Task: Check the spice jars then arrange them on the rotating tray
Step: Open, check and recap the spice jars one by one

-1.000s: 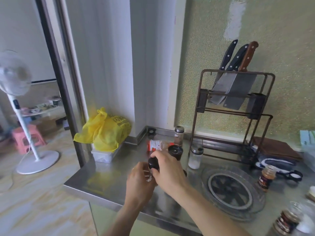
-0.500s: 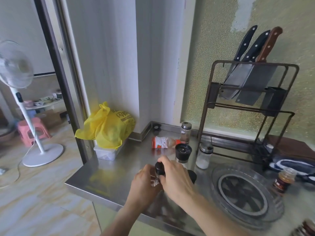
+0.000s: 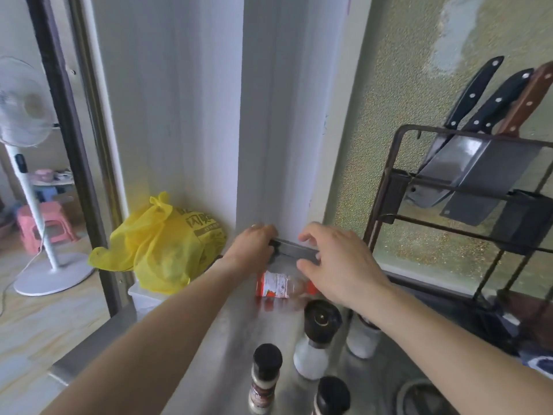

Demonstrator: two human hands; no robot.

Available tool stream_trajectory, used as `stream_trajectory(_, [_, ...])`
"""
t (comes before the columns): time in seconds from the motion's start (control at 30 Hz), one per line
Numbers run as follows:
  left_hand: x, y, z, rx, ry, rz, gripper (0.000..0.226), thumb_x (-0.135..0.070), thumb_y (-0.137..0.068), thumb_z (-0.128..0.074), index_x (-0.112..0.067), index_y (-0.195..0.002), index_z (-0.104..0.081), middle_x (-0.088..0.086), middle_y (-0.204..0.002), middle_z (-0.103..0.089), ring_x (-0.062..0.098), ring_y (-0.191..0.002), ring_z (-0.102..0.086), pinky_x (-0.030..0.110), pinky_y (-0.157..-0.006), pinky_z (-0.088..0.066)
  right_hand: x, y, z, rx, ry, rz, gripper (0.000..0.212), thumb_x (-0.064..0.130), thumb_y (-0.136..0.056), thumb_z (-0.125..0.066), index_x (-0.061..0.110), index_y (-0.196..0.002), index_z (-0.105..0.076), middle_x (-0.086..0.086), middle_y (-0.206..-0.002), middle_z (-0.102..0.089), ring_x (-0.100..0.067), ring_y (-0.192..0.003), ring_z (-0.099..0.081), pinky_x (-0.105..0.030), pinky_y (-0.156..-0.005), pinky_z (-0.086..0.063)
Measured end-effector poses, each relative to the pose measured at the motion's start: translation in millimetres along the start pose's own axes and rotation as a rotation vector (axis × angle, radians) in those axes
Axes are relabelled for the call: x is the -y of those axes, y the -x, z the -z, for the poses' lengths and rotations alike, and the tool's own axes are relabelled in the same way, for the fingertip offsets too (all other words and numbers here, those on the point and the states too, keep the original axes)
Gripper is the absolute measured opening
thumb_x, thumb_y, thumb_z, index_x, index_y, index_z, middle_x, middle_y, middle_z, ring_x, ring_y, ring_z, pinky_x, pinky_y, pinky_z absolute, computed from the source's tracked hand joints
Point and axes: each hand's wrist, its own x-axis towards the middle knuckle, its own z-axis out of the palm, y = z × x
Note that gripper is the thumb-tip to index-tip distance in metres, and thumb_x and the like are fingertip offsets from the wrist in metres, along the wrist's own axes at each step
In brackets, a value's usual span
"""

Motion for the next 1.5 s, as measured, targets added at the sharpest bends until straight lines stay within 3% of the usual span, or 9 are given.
stream_trajectory(0.27, [49.2,-103.7,-82.9,0.258,-0.261,-0.124,0.038,-0.017,-0.099,-0.053,-0.030,-0.134,-0.056,0.009,-0.118,-0.056,0.032,-0.110,-0.062,0.039,-0.093,-0.049,-55.0,-51.8,-23.4,0.046,0.072,0.003,0.040,0.032,-0.095,-0.066,0.026,-0.133,-0.056,0.000,-0.128,-0.064,-0.025,-0.119,-0.060,-0.039,-0.099,-0.049])
stream_trajectory(0.5, [54.1,-106.9,-107.8,0.185,-0.450,-0.132,0.024,-0.013,-0.100,-0.048,-0.010,-0.117,-0.065,0.017,-0.121,-0.058,0.038,-0.114,-0.059,0.044,-0.098,-0.049,-81.0,-55.3,-45.1,0.047,0.000,-0.006,0.044,0.033,-0.095,-0.068,0.028,-0.136,-0.055,0.004,-0.131,-0.064,-0.021,-0.121,-0.060,-0.039,-0.101,-0.050])
stream_trajectory(0.67, [43.5,-85.7,-85.6,0.114,-0.247,-0.004,0.010,-0.004,-0.090,-0.058,-0.010,-0.092,-0.065,0.015,-0.103,-0.067,0.037,-0.097,-0.066,0.039,-0.083,-0.053,-78.9,-49.3,-45.2,0.034,-0.065,-0.032,0.042,0.030,-0.093,-0.070,0.026,-0.133,-0.059,0.003,-0.128,-0.067,-0.019,-0.113,-0.064,-0.036,-0.099,-0.051])
stream_trajectory(0.8, [23.4,-63.5,-43.9,0.022,-0.178,0.068,0.014,-0.004,-0.084,-0.063,-0.009,-0.096,-0.068,0.019,-0.103,-0.072,0.041,-0.095,-0.066,0.041,-0.077,-0.052,-78.7,-37.8,-26.6,0.000,-0.101,-0.052,0.037,0.029,-0.091,-0.073,0.025,-0.127,-0.063,0.003,-0.124,-0.069,-0.020,-0.109,-0.066,-0.039,-0.098,-0.053])
stream_trajectory(0.97, [-32.6,-28.6,26.7,-0.183,0.092,0.041,0.021,0.000,-0.082,-0.063,-0.016,-0.093,-0.072,0.003,-0.096,-0.076,0.029,-0.090,-0.068,0.033,-0.078,-0.057,-89.4,-7.1,12.0,-0.040,-0.231,-0.046,0.037,0.024,-0.088,-0.078,0.028,-0.122,-0.067,0.007,-0.116,-0.072,-0.012,-0.092,-0.072,-0.037,-0.092,-0.057])
stream_trajectory(1.1, [-101.0,18.4,72.2,-0.119,0.430,-0.041,0.013,-0.010,-0.080,-0.080,-0.021,-0.082,-0.074,-0.009,-0.085,-0.076,0.015,-0.079,-0.074,0.025,-0.071,-0.058,-97.7,30.6,47.5,-0.033,-0.418,-0.019,0.050,0.026,-0.082,-0.085,0.037,-0.126,-0.063,0.015,-0.121,-0.068,-0.002,-0.091,-0.073,-0.029,-0.086,-0.059])
stream_trajectory(1.3, [-196.1,85.9,89.8,0.067,0.763,-0.055,0.015,-0.016,-0.073,-0.089,-0.020,-0.073,-0.074,-0.004,-0.076,-0.076,0.017,-0.068,-0.069,0.040,-0.075,-0.059,-100.4,103.6,98.2,-0.085,-0.555,0.006,0.042,0.012,-0.084,-0.084,0.030,-0.120,-0.071,0.012,-0.123,-0.069,-0.009,-0.083,-0.076,-0.019,-0.082,-0.058])
stream_trajectory(1.43, [-246.2,130.4,80.8,0.186,0.935,-0.034,0.022,-0.015,-0.075,-0.089,-0.003,-0.084,-0.074,0.004,-0.069,-0.070,0.005,-0.050,-0.060,0.015,-0.052,-0.048,-115.2,164.9,122.4,-0.085,-0.585,-0.039,0.042,0.009,-0.080,-0.086,0.029,-0.114,-0.072,0.006,-0.117,-0.073,-0.016,-0.093,-0.076,-0.029,-0.085,-0.061])
stream_trajectory(1.5, [-268.7,150.4,71.0,0.253,1.043,-0.010,0.026,-0.012,-0.076,-0.089,0.003,-0.091,-0.074,0.010,-0.074,-0.075,0.008,-0.056,-0.068,0.014,-0.056,-0.052,-124.0,197.8,133.2,-0.077,-0.595,-0.074,0.042,0.006,-0.080,-0.086,0.024,-0.116,-0.071,0.001,-0.116,-0.073,-0.022,-0.096,-0.075,-0.033,-0.090,-0.062])
